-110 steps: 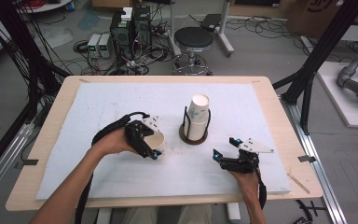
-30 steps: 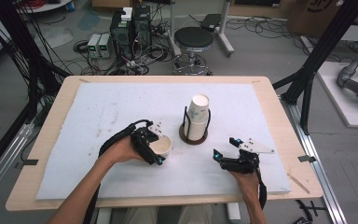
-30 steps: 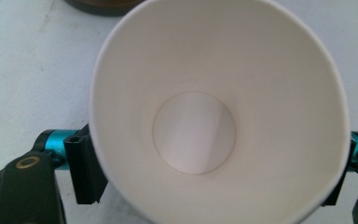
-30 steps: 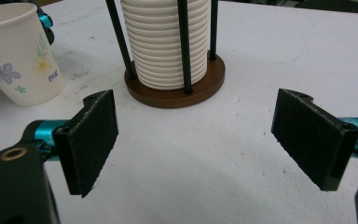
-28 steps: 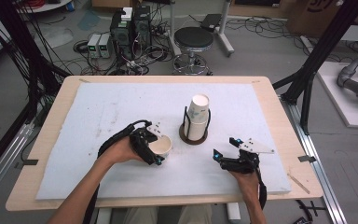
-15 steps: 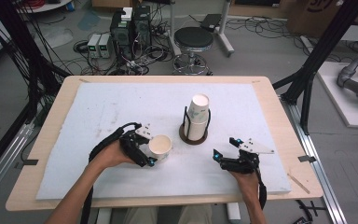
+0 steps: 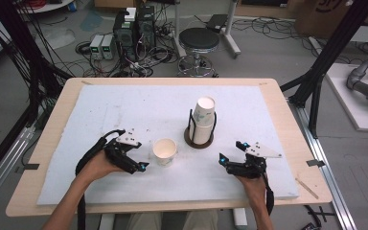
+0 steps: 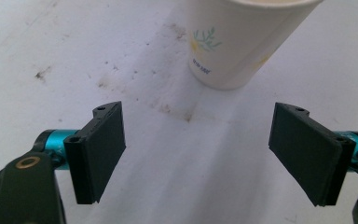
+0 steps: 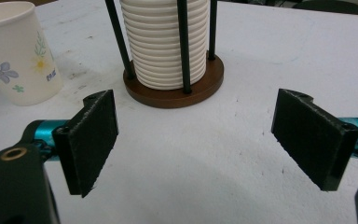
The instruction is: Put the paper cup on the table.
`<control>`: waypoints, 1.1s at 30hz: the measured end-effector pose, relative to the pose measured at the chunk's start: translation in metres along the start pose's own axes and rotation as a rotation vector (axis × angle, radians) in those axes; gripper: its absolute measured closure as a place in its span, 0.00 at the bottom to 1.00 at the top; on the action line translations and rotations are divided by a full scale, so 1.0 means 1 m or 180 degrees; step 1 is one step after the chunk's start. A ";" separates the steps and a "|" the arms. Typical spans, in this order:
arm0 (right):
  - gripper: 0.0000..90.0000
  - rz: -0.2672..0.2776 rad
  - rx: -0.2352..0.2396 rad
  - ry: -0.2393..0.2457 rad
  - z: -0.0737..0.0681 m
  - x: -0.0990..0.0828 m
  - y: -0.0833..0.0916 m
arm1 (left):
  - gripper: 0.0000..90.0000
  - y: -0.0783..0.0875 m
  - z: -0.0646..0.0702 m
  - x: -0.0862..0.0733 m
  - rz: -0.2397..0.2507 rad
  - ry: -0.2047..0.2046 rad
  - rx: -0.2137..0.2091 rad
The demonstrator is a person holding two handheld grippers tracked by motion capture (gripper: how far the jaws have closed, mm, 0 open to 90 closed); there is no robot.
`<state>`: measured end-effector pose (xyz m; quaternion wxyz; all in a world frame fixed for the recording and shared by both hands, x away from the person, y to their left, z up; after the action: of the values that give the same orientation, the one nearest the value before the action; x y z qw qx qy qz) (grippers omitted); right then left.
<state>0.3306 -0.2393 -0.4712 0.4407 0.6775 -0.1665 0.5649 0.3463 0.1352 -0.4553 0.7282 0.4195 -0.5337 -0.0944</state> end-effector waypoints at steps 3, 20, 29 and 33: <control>0.17 -0.0005 -0.0004 -0.0031 0.000 0.000 0.000 | 0.20 0.004 -0.002 -0.005 0.0137 0.0093 0.0028; 0.17 0.0023 -0.0055 0.0000 0.000 0.000 0.001 | 0.20 0.034 -0.012 -0.037 0.1049 0.0456 0.0308; 0.17 0.0045 -0.0058 0.0001 -0.001 0.000 0.002 | 0.18 0.043 -0.017 -0.054 0.1450 0.0625 0.0517; 0.17 0.0047 -0.0063 -0.0005 -0.001 0.000 0.001 | 0.17 0.047 -0.019 -0.059 0.1631 0.0659 0.0538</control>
<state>0.3291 -0.2395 -0.4706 0.4431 0.6723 -0.1774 0.5659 0.3237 0.2090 -0.4646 0.7413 0.3377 -0.5512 0.1807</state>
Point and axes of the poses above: each handheld gripper's, and its own axes: y roughly backward along the jaws, x roughly out of its top, z roughly to its right, the point moved 5 cm from there along -y, roughly forward along the jaws, and after that the axes turned 6 degrees about y, right-handed, at the moved point
